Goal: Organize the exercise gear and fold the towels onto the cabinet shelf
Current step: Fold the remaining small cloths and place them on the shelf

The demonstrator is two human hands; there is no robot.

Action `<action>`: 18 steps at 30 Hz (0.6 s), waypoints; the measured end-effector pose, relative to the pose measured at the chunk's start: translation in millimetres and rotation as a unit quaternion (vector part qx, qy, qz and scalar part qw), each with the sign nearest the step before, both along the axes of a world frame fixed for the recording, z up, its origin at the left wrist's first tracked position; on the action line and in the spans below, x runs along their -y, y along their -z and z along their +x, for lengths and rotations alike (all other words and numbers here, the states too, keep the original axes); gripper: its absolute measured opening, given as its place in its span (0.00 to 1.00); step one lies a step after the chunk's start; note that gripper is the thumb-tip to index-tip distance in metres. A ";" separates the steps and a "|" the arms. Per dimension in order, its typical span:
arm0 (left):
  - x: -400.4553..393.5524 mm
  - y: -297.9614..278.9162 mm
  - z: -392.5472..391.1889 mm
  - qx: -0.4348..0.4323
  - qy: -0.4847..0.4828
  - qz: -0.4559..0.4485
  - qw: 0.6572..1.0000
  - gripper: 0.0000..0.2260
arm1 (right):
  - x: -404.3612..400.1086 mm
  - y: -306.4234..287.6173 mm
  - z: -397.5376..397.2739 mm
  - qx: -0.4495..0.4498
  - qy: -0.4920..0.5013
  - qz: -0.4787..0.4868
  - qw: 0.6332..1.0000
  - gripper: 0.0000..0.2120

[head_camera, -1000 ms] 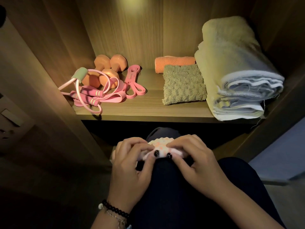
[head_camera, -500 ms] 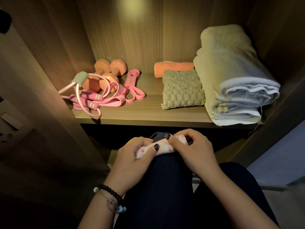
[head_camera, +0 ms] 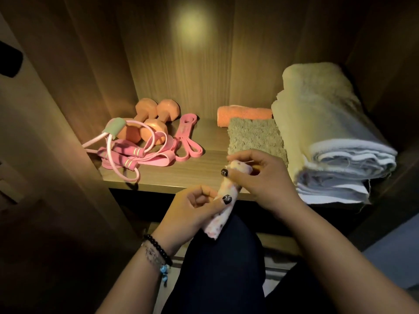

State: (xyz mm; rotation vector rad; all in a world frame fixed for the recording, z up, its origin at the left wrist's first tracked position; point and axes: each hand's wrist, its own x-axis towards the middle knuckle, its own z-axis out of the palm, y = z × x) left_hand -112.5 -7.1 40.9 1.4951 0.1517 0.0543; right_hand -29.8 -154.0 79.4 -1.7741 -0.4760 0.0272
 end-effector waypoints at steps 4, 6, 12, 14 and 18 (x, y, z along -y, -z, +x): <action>-6.9 4.0 46.9 0.021 -0.121 -0.010 0.992 0.11 | -1.7 13.2 33.0 0.076 0.100 -0.018 0.992 0.11; -12.0 10.4 80.9 0.033 -0.206 0.015 0.978 0.08 | 1.5 26.4 46.3 0.153 0.139 -0.082 0.975 0.13; -21.3 44.9 170.0 0.008 -0.271 0.183 0.945 0.11 | 14.2 71.0 84.4 0.279 0.068 -0.307 0.907 0.29; -24.3 50.3 190.2 0.009 -0.285 0.258 0.923 0.13 | 19.1 80.8 97.6 0.295 0.039 -0.334 0.894 0.31; -23.6 51.3 213.8 -0.009 -0.312 0.400 0.862 0.13 | 18.4 95.1 114.5 0.303 0.055 -0.343 0.888 0.30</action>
